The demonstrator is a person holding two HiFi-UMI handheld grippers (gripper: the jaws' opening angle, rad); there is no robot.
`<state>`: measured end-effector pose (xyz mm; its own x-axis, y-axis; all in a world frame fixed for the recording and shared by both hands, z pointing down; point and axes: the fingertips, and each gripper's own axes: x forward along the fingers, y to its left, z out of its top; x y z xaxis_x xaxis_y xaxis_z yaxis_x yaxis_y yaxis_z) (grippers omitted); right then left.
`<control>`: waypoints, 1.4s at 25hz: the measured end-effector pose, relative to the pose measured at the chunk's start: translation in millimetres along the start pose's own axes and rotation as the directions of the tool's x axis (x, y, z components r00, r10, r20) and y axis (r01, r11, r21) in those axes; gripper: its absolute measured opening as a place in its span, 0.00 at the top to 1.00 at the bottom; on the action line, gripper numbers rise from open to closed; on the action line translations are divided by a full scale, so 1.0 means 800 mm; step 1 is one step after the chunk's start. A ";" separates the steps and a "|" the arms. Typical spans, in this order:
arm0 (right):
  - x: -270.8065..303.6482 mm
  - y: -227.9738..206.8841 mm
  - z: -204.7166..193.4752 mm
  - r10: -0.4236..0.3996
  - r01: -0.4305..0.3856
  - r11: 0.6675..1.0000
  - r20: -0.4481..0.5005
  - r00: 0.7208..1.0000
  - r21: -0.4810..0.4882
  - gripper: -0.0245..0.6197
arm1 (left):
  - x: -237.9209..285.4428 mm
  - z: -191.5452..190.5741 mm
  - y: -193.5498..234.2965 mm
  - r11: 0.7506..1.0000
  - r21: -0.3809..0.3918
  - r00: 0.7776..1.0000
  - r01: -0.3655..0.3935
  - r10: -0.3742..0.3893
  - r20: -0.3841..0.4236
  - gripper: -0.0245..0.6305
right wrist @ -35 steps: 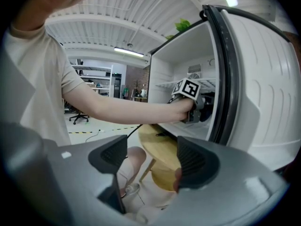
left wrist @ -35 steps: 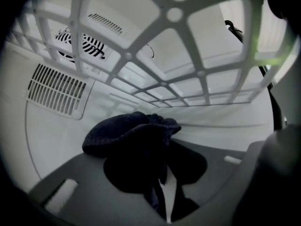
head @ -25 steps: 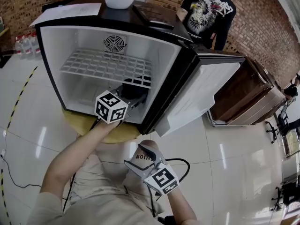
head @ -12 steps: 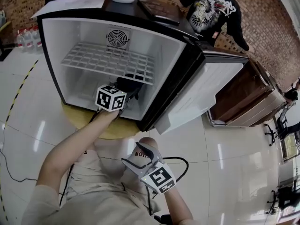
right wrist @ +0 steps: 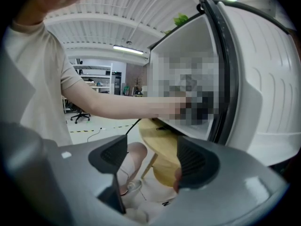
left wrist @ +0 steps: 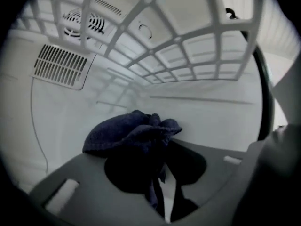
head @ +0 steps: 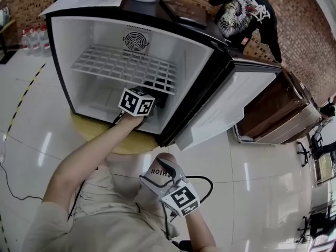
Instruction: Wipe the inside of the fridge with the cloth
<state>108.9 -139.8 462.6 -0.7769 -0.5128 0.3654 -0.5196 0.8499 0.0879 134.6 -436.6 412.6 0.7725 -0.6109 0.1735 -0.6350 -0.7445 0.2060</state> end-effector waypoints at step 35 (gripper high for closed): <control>-0.010 -0.008 -0.003 -0.017 0.016 0.997 -0.010 1.000 -0.075 0.45 | -0.074 -0.090 -0.102 0.966 -0.227 0.886 0.123 -0.210 -0.414 0.78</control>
<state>119.2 -140.7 461.3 -0.7647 -0.5256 0.3728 -0.5036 0.8484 0.1630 140.5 -320.4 454.8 0.8163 -0.2729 0.5091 -0.5189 -0.7336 0.4388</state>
